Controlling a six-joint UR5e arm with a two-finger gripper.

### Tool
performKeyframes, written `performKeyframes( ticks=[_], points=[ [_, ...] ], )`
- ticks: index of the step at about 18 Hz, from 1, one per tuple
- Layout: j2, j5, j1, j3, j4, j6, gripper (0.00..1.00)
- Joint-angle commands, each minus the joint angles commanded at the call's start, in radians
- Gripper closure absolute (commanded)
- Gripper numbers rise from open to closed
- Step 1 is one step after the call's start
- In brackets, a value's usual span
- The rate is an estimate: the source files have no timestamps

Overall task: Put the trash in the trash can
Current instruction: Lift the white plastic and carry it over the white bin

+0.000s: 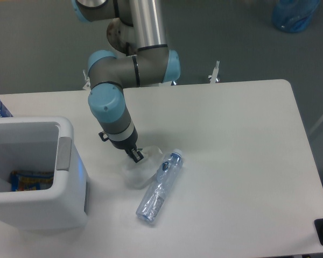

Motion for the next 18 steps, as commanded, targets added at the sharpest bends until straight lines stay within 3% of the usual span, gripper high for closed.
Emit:
performKeyframes(
  ticks=[3, 7, 15, 18],
  points=[
    [0.052, -0.135, 0.043, 0.015, -0.003, -0.067, 1.0],
    [0.112, -0.19, 0.083, 0.034, 0.0, -0.169, 1.0],
    [0.132, -0.399, 0.215, 0.251, 0.003, -0.485, 1.0],
    [0.149, -0.463, 0.236, 0.291, 0.011, -0.6, 1.0]
  ],
)
